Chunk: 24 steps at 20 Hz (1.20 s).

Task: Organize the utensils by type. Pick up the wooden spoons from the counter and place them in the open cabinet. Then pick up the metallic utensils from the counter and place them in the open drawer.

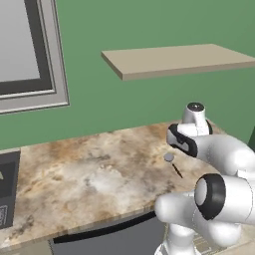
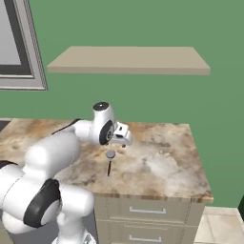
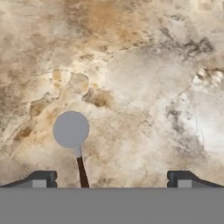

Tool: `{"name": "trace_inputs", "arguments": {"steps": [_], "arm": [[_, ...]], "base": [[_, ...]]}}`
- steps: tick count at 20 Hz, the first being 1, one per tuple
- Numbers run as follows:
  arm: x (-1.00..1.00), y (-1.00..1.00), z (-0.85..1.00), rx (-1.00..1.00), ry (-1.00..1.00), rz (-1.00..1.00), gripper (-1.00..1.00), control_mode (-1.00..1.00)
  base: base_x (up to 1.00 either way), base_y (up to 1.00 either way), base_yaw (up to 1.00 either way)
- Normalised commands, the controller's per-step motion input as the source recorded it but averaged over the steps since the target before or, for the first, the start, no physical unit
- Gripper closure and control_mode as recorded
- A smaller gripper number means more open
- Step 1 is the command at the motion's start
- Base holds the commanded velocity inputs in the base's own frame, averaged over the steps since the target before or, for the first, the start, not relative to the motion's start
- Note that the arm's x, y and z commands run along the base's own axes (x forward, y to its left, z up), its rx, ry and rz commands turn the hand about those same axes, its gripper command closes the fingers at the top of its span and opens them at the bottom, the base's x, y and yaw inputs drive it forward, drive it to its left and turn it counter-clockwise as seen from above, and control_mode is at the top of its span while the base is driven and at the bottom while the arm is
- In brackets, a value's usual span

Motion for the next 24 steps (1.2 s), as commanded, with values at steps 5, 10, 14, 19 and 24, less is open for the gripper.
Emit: {"name": "trace_inputs", "arguments": {"steps": [5,10,14,19,24], "arm": [[0.43,0.00,-0.43,-0.01,0.06,0.01,-1.00,-1.00],[0.03,0.03,-0.21,0.00,0.18,0.00,-1.00,-1.00],[-0.09,0.05,-0.07,0.00,0.23,0.00,-1.00,-1.00],[-0.25,0.00,-0.18,0.00,0.12,0.12,-1.00,-1.00],[-0.34,0.00,-0.22,0.00,0.02,0.25,-1.00,-1.00]], "base": [[0.00,0.00,0.00],[0.00,0.00,0.00],[0.00,0.00,0.00],[0.00,0.00,0.00],[0.00,0.00,0.00]]}}
